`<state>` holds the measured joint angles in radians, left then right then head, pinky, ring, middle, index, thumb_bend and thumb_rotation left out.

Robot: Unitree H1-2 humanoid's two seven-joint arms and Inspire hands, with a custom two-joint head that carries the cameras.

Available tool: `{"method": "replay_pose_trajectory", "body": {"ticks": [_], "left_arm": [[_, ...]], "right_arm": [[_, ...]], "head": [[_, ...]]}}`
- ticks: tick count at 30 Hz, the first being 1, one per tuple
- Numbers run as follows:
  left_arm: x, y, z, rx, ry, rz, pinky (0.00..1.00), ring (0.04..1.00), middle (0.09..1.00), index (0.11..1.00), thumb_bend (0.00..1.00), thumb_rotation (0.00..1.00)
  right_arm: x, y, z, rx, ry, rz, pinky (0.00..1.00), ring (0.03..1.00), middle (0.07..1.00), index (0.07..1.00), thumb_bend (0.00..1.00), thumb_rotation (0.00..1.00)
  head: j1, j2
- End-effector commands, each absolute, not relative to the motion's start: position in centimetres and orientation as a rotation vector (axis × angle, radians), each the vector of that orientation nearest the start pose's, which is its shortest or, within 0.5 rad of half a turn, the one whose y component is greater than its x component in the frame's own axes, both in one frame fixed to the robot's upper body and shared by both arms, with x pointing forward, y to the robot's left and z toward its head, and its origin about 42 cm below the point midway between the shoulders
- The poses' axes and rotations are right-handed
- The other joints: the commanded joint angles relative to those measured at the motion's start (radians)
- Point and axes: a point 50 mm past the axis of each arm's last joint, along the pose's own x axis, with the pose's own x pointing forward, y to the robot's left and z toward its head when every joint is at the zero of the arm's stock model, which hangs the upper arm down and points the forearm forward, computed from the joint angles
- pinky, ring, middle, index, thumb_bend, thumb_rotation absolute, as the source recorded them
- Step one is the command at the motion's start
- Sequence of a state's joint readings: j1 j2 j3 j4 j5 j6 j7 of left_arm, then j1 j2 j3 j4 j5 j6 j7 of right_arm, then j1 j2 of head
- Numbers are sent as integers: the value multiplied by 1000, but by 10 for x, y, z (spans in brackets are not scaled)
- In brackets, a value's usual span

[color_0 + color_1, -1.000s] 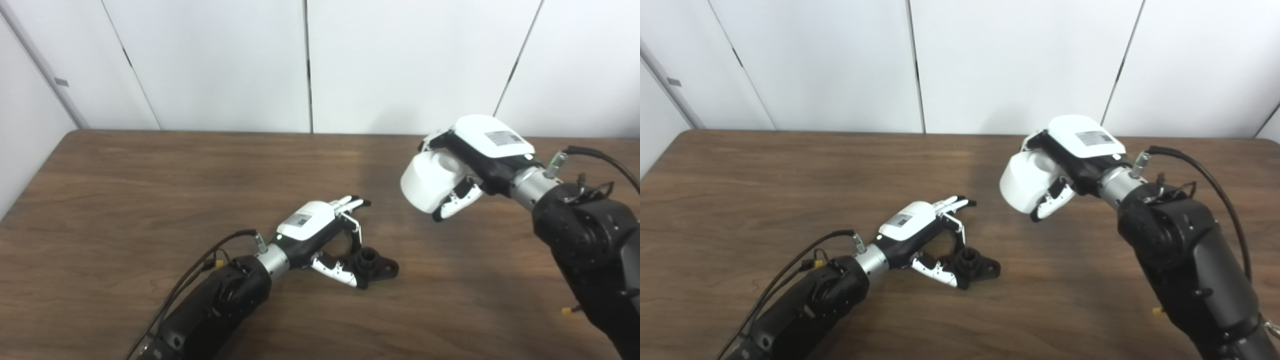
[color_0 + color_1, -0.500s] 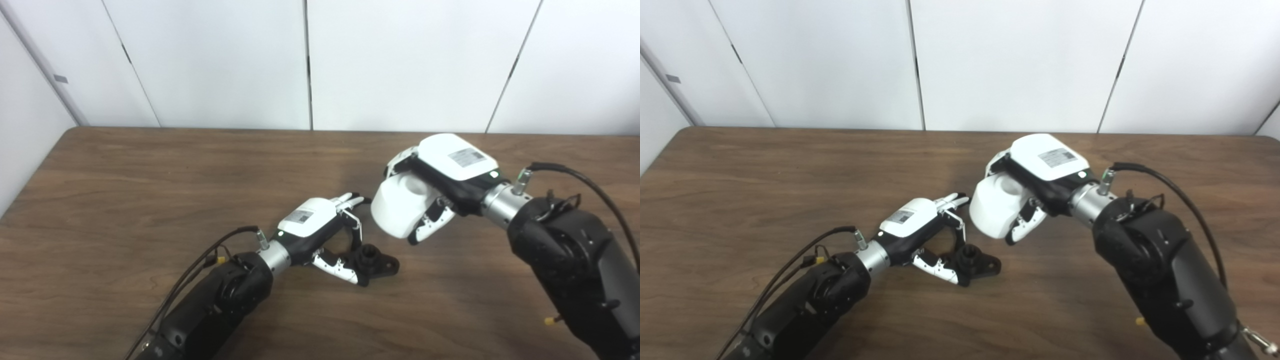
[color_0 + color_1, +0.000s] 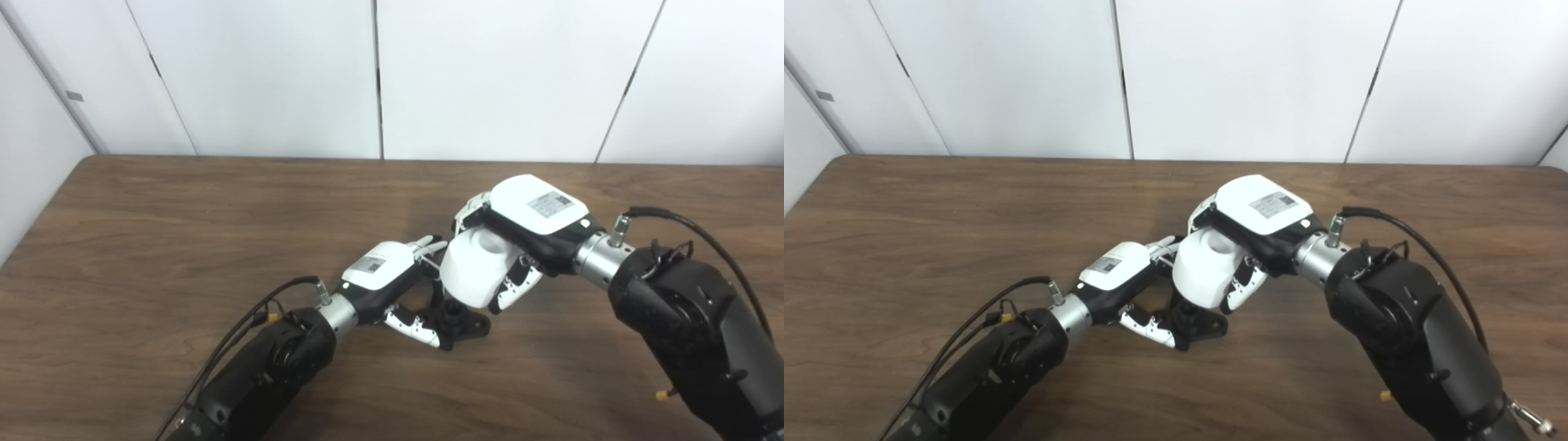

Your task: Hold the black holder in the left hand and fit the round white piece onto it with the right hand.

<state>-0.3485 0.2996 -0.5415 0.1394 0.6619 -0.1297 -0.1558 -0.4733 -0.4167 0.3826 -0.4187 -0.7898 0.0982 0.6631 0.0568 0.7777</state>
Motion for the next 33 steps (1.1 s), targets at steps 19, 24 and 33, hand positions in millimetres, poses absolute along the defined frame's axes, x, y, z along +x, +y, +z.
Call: {"method": "replay_pose_trajectory", "body": {"ticks": [19, 24, 33], "left_arm": [[335, 145, 103, 1155, -199, -804, 927, 1000, 962, 483, 524, 70], [335, 144, 105, 1147, -197, -805, 930, 1000, 960, 483, 524, 70], [333, 142, 106, 1141, -192, -806, 936, 1000, 962, 483, 524, 70]], "right_arm": [[340, -158, 303, -1449, -595, 718, 725, 821, 747, 480, 526, 142], [341, -158, 297, -1437, -600, 735, 713, 805, 734, 480, 526, 141], [344, -154, 284, -1432, -575, 770, 720, 803, 730, 480, 526, 140]], "head": [[3, 20], [5, 22], [10, 26]]}}
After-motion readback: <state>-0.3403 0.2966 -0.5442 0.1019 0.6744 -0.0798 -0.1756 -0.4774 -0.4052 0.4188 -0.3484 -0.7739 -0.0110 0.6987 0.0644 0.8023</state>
